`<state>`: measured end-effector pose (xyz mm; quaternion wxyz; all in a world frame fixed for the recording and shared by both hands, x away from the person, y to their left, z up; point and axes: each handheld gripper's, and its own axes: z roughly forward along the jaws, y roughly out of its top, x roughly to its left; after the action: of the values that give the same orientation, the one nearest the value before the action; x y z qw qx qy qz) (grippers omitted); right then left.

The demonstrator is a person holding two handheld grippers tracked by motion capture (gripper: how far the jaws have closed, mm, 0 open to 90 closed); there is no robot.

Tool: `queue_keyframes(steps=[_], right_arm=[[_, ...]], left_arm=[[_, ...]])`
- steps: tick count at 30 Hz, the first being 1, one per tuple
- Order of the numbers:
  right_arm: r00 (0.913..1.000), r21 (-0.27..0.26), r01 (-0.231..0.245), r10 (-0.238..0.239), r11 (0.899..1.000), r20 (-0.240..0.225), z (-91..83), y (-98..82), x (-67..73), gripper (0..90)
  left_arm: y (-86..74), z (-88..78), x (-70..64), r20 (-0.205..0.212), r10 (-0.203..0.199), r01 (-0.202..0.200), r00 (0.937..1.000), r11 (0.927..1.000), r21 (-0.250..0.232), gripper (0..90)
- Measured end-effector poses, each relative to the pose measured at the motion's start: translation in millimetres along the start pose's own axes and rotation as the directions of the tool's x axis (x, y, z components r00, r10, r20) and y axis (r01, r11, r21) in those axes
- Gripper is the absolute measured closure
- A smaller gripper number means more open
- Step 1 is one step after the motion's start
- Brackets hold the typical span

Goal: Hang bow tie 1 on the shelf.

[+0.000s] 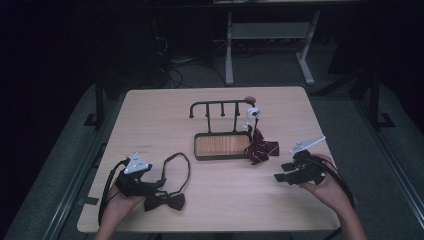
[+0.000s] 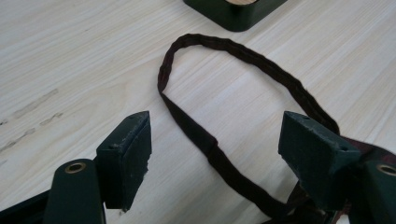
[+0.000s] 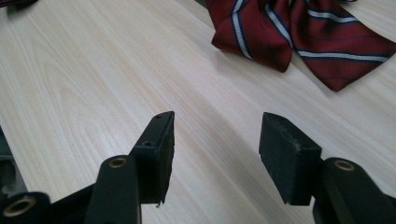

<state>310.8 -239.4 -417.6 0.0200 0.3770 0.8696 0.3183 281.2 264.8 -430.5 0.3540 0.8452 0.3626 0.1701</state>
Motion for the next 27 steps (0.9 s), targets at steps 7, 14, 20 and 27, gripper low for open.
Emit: queue_keyframes(steps=[7,14,20,27], right_arm=[[1.0,-0.015,0.001,-0.001,1.0,0.002,6.6,-8.1,7.3,44.9],[0.9999,-0.031,0.0,0.0,1.0,0.011,7.6,-13.9,8.6,44.4],[0.9996,-0.044,-0.017,0.018,0.999,0.021,9.8,-22.5,7.8,43.7],[0.9988,-0.054,-0.035,0.036,0.998,0.032,13.9,-33.2,4.6,43.0]], left_arm=[[15.3,8.7,7.2,0.003,0.011,-0.011,0.9999,0.9989,0.045,32.9],[33.7,19.6,16.1,-0.024,0.039,-0.036,0.9989,0.9929,0.113,37.9],[45.3,31.2,21.5,-0.011,0.053,-0.051,0.9985,0.9853,0.163,43.6],[53.7,46.3,30.9,0.002,0.036,-0.036,0.9993,0.971,0.236,54.3]])
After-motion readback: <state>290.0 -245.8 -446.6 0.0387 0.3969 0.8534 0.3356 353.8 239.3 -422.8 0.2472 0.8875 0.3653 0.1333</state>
